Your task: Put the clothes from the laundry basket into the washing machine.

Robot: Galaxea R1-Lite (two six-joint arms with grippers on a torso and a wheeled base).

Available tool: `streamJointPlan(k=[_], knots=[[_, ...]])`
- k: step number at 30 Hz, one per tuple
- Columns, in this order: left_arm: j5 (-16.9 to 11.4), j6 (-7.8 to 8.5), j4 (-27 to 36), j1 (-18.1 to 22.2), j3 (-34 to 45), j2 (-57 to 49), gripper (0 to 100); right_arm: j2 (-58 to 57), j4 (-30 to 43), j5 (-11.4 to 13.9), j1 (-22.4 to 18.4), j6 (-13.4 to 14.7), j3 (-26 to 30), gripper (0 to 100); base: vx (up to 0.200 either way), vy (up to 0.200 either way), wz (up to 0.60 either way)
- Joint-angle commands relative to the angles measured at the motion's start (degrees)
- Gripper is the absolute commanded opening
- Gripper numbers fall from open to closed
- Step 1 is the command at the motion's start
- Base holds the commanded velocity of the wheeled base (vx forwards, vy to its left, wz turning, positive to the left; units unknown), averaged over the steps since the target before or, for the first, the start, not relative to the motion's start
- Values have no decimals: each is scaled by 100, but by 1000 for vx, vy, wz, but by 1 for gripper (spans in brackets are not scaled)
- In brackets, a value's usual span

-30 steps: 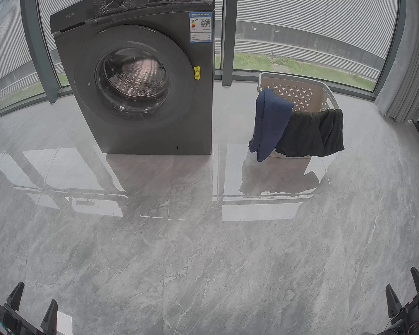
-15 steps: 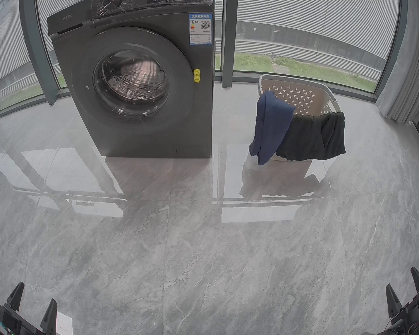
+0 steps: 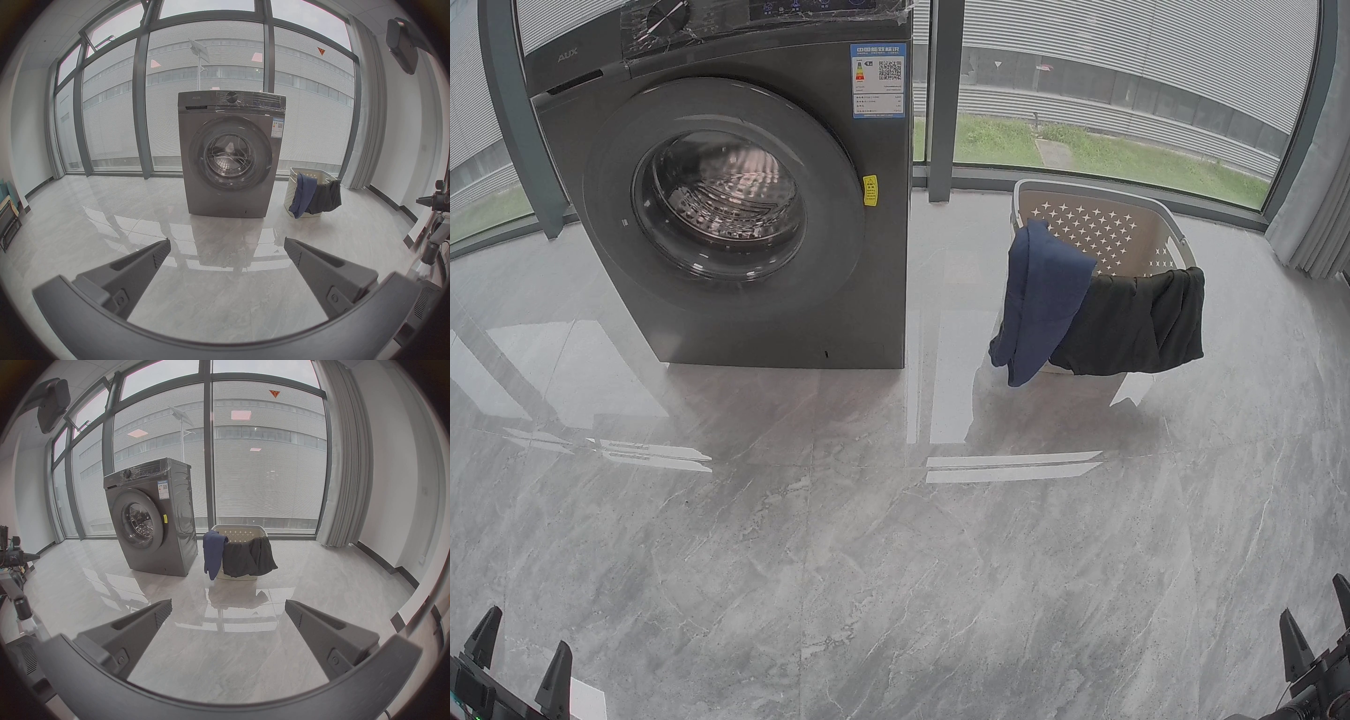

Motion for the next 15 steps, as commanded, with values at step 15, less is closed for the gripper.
streamJointPlan(k=[15], knots=[[2,-6,0,10,84,-48,100,-6,1,0,2,3,92,100,67,0,-240]])
